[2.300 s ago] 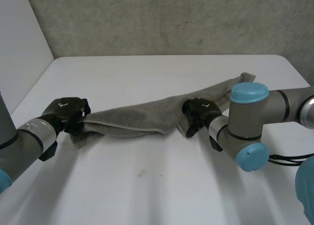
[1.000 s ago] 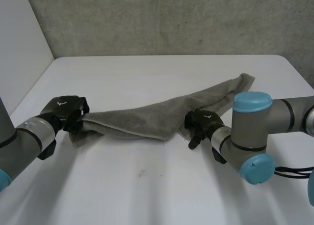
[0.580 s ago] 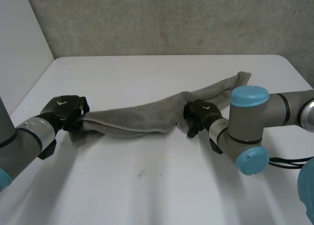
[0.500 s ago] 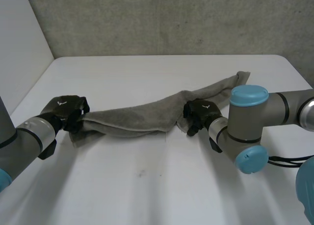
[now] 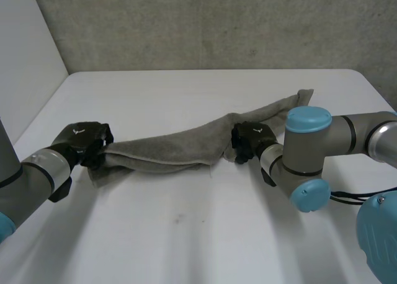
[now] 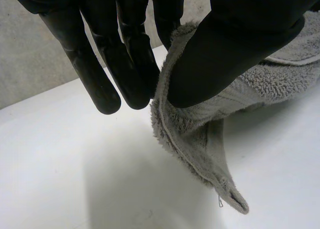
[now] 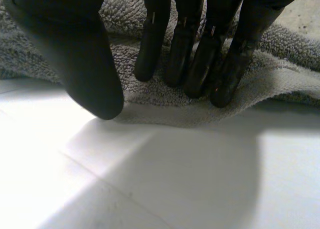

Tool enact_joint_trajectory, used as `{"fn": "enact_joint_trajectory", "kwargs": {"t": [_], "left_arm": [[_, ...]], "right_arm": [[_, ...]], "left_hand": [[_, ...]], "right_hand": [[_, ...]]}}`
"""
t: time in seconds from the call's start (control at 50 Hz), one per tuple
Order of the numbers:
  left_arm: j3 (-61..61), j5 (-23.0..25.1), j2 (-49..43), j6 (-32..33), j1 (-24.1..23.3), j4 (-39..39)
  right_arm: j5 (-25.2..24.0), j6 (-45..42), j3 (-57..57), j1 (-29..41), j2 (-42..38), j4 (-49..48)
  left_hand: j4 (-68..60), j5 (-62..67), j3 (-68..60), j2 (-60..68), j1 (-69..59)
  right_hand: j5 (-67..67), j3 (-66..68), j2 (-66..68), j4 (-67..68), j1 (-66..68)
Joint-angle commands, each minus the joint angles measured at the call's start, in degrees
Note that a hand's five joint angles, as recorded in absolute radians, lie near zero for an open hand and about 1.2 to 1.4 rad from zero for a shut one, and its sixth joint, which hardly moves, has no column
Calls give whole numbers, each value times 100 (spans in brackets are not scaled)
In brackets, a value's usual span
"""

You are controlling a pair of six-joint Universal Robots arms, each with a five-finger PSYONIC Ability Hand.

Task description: Fold the towel.

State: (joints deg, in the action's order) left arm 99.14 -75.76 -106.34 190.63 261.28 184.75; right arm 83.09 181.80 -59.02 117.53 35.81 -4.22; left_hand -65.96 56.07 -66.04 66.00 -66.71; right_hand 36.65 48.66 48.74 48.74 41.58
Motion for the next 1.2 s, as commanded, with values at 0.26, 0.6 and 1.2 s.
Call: {"fn": "enact_joint_trajectory", "kwargs": {"t": [0.26, 0.6, 1.2], "left_arm": [[9, 0, 0, 0, 11, 0], [26, 0, 26, -9, 20, -9], [0, 0, 175, -26, -33, -35]], "right_arm": [[-21, 5, 357, 16, -294, 35], [5, 233, -144, -45, 628, -78], [172, 488, 242, 33, -56, 448]], "left_hand": [[-936, 924, -927, 931, -860], [-936, 924, -927, 931, -860], [-851, 840, -843, 847, -776]], "right_hand": [[3005, 2803, 2795, 2796, 3512], [3335, 3134, 3126, 3126, 3842], [-713, -914, -922, -922, -206]]}}
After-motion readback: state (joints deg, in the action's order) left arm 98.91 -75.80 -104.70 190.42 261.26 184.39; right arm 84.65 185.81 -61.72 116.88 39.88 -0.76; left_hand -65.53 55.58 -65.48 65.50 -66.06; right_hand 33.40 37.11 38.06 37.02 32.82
